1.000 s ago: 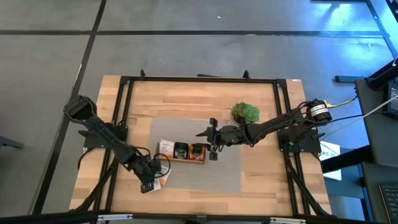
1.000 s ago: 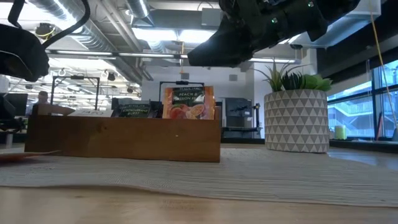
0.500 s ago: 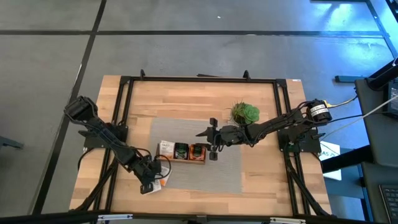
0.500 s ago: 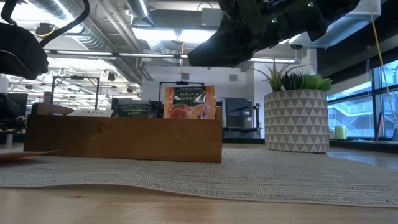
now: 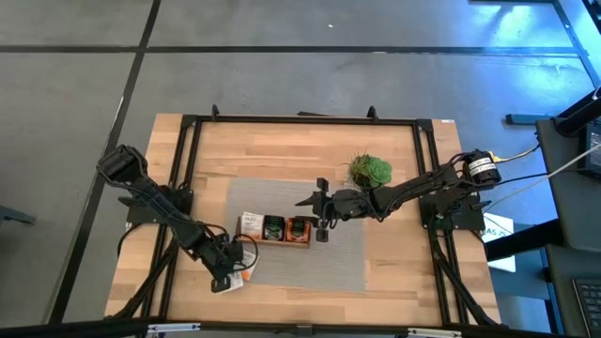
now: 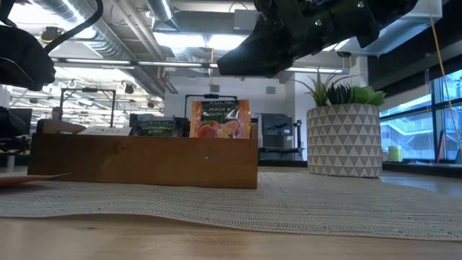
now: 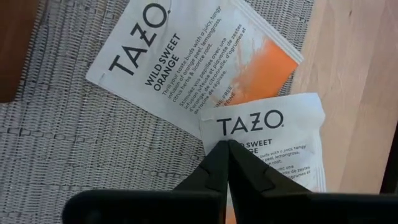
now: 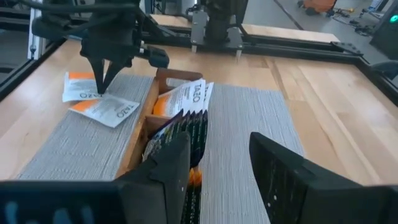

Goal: Pick & Place Tea
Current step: Put the white tea bag into the left section of the wooden organizer

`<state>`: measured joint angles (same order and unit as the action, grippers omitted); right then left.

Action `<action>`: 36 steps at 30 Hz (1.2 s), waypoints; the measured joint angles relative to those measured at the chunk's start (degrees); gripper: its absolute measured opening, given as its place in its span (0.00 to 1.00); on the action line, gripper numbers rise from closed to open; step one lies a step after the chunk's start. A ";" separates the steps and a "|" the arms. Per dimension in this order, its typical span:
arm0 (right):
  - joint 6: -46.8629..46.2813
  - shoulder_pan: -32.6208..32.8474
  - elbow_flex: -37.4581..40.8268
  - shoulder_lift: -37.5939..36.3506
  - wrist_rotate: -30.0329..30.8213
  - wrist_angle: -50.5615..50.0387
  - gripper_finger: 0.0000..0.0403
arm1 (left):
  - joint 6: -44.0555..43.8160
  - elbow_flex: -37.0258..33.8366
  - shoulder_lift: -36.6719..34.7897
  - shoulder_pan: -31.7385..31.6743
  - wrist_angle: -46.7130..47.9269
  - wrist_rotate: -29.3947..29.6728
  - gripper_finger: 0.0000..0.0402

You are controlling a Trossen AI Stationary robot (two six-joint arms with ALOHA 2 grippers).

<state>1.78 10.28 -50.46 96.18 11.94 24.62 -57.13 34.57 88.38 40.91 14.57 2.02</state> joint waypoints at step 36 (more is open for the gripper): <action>-5.02 7.36 -19.57 2.12 3.41 -21.76 0.42 | 12.69 -0.42 0.50 1.14 -4.44 7.58 0.01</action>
<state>-3.24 17.64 -70.03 98.30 15.35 2.86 -44.45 34.15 88.88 42.04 10.13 9.60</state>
